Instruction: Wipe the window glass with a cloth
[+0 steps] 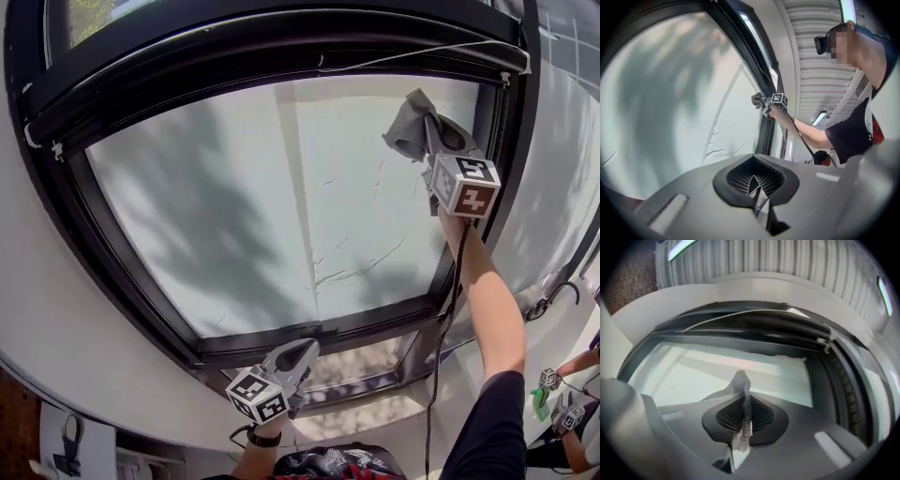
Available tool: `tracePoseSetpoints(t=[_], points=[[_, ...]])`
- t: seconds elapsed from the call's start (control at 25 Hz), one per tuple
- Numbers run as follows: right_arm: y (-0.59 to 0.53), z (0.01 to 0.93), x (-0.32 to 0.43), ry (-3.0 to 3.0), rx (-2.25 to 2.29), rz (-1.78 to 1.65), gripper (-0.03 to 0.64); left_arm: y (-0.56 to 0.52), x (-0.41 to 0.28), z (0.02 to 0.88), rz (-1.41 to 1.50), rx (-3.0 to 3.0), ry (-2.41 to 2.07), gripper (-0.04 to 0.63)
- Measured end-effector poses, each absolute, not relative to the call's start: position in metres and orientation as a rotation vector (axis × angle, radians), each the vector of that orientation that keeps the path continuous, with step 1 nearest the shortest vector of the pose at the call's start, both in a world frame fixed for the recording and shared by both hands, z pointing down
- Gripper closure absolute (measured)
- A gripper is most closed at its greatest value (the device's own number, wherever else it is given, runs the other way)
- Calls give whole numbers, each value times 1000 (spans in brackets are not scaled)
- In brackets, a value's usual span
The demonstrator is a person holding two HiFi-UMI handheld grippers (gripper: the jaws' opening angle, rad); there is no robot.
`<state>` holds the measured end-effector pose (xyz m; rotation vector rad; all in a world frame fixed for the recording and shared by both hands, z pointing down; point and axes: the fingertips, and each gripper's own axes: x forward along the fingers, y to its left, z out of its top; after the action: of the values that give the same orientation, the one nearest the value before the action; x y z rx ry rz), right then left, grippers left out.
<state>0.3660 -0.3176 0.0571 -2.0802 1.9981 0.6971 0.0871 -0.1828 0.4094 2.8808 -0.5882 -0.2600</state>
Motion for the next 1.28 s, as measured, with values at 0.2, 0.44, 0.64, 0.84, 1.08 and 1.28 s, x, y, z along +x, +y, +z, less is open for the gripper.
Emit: tracePoseSetpoints(t=[0.2,0.44,0.64,0.84,1.08,1.28], points=[[-299,64,459,1830,-2226,599,600,-176,109,416,-232,2884,-538,592],[-289,51,393,1944,-2082,694,599,-182,95,417,-247,2873,-572,592],[-293,34,233,2204,-1707,826,598,-186,52,422,-280,2834,-700,592],[-303,36,38,2472,-1252,889,598,-185,-28,416,-375,2750,-1023,592],[-315,78,-162,2694,-956,851,598,-162,-119,421,-443,2665,-1273,592],[-334,98,-240,2786,-904,770,598,-143,-165,424,-498,2589,-1384,593]])
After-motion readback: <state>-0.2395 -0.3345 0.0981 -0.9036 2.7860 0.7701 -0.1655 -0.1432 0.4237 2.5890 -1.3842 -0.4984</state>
